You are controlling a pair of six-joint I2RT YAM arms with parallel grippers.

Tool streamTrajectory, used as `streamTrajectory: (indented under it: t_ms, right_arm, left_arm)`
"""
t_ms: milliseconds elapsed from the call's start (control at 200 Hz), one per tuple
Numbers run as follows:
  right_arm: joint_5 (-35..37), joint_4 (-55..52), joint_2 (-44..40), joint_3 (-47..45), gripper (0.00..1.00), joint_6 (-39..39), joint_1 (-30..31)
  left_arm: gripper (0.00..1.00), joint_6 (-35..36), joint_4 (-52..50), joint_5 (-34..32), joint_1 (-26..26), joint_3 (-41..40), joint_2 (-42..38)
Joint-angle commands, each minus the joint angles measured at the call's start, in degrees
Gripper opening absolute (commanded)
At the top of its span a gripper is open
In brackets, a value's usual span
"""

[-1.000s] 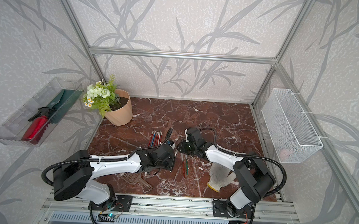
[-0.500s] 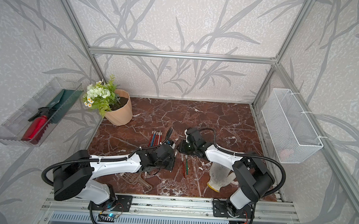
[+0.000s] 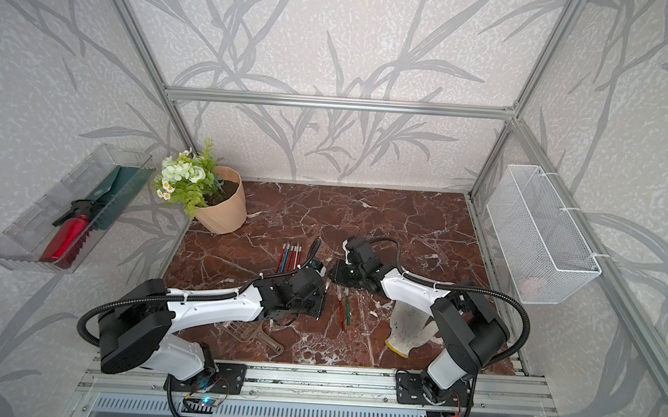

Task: Remove protective caps from carving knives
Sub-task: Remove the protective sleeve from the carving knife.

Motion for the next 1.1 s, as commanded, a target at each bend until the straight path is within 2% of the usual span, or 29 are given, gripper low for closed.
streamTrajectory:
  t_ms: [0,726,1096]
  right_arm:
    - [0.2,0.5,0.3,1.4,0.13,-0.3,0.1]
    - [3.6,-3.1,-5.8,2.0,0.12,-2.3,-1.3]
    - [2.1,-1.9,-6.5,2.1,0.12,-2.7,-3.6]
  left_arm:
    - [0.05,0.1,0.0,-1.2,0.2,0.7,-1.8]
    - [0.05,2.8,6.3,1.9,0.3,0.1,-2.4]
    - [0.05,2.5,6.9,1.2,0.3,-2.0,-5.6]
